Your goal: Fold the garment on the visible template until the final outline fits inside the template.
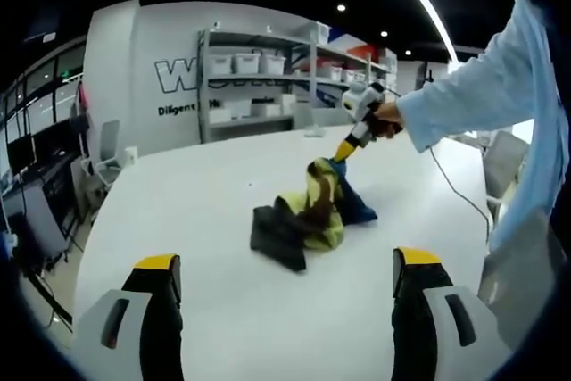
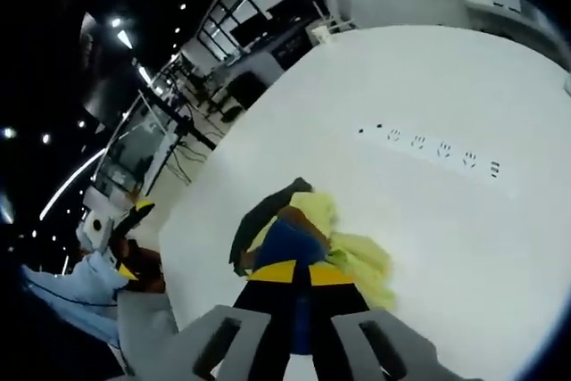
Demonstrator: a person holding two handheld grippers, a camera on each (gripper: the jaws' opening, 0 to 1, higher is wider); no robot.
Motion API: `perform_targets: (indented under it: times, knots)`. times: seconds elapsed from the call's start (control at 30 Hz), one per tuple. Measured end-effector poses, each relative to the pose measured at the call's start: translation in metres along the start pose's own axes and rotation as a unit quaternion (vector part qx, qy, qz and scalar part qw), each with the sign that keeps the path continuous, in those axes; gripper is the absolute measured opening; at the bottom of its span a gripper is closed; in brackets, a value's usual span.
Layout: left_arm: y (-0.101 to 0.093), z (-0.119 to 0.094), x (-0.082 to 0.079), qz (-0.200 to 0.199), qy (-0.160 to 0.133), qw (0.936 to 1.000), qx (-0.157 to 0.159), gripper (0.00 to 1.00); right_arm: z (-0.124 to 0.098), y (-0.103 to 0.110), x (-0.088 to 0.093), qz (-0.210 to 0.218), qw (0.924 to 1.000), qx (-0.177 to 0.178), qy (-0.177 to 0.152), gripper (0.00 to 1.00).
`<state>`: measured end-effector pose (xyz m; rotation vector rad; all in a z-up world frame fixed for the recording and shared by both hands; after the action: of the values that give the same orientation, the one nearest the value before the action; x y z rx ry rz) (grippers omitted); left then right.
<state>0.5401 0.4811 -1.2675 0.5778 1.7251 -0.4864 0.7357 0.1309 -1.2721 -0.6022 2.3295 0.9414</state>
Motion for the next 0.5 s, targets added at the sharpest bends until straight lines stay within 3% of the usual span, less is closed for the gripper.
perform_targets:
  times: [0.17, 0.27, 0.33, 0.5]
  knots:
    - [0.0, 0.0, 0.0, -0.002, 0.0, 1.0, 0.001, 0.96, -0.001, 0.01, -0.001, -0.088, 0.9961, -0.007, -0.005, 0.0]
    - [0.001, -0.001, 0.001, -0.003, 0.001, 1.0, 0.0, 0.96, -0.003, 0.019, 0.0, -0.168, 0.9856, -0.015, 0.003, 0.0]
    - [0.001, 0.0, 0.001, -0.005, 0.0, 1.0, 0.001, 0.96, -0.004, 0.026, 0.001, -0.201, 0.9793, -0.024, 0.011, 0.0]
    - [0.0, 0.002, 0.001, -0.009, -0.002, 1.0, 0.003, 0.96, -0.01, 0.037, -0.001, -0.24, 0.9705, -0.026, 0.01, 0.0]
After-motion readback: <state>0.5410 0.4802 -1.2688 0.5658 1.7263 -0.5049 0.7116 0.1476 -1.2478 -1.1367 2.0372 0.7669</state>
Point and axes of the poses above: the point that each gripper's makers call its tool centre point, and the gripper's own axes: z roughly forward along the fingers, y roughly to its left, x roughly out of its underside, the point moved 9 cm from there along -z, roughly backward along the fingers, and after that the axes turned 8 degrees about -y, right-handed, at the moved point
